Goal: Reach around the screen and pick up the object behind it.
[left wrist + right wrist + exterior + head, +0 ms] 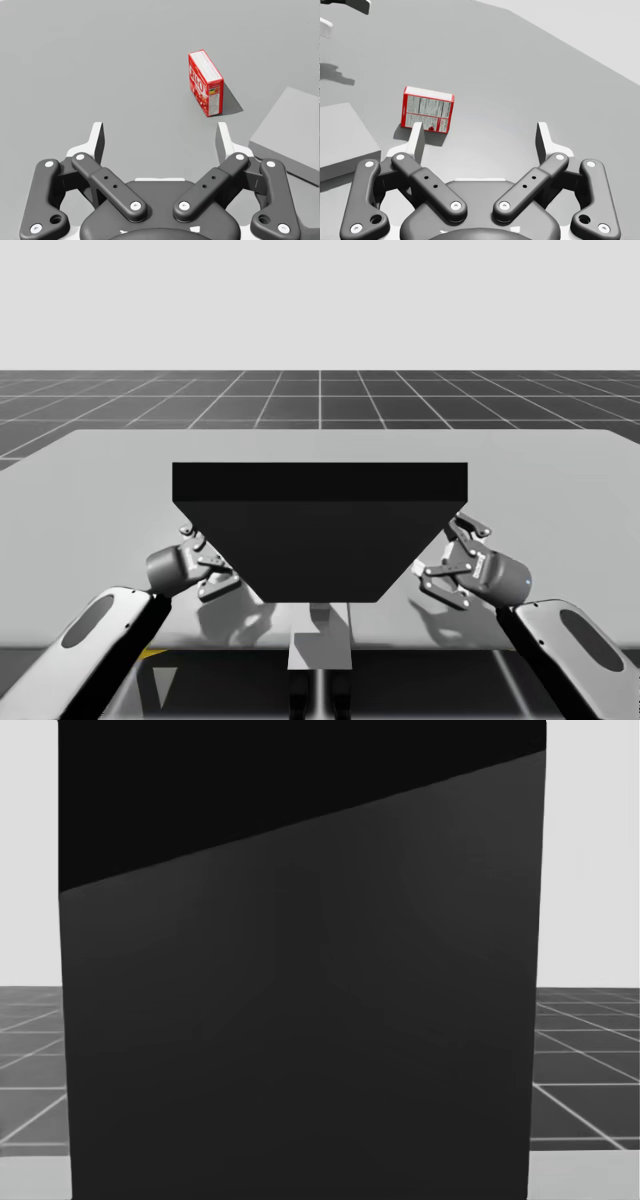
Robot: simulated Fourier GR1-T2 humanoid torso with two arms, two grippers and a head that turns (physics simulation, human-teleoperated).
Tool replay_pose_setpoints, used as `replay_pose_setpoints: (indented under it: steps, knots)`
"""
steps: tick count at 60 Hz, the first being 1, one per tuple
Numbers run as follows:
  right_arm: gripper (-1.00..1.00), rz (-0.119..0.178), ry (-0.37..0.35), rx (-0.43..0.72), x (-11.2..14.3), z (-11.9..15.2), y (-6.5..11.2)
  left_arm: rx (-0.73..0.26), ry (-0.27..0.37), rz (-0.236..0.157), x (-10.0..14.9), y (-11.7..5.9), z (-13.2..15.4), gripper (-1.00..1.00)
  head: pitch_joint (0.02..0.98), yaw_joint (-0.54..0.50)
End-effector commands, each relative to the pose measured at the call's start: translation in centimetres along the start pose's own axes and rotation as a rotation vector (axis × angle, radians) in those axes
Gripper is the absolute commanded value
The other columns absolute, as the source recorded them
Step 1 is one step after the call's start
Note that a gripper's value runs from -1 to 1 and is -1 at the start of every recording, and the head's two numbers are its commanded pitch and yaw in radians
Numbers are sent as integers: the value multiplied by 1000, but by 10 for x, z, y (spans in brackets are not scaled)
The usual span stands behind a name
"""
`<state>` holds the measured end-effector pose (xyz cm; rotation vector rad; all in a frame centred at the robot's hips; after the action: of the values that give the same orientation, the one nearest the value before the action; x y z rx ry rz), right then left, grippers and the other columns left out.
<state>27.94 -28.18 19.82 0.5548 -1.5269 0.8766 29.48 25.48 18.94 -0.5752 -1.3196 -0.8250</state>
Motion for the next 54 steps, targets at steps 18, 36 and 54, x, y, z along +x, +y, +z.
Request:
replay_pose_setpoints:
  steps: [18,36,54]
  knots:
    - [-1000,39,-16,54,0,-8,9,-71,47,16,-9,-14,-80,-1000,95,-25]
    - [-1000,50,-14,64,-2,-8,10,-119,89,35,-17,-19,-117,-1000,113,-30]
    - [-1000,63,-4,62,-6,-8,12,-158,112,58,-20,-22,-147,-1000,133,-41]
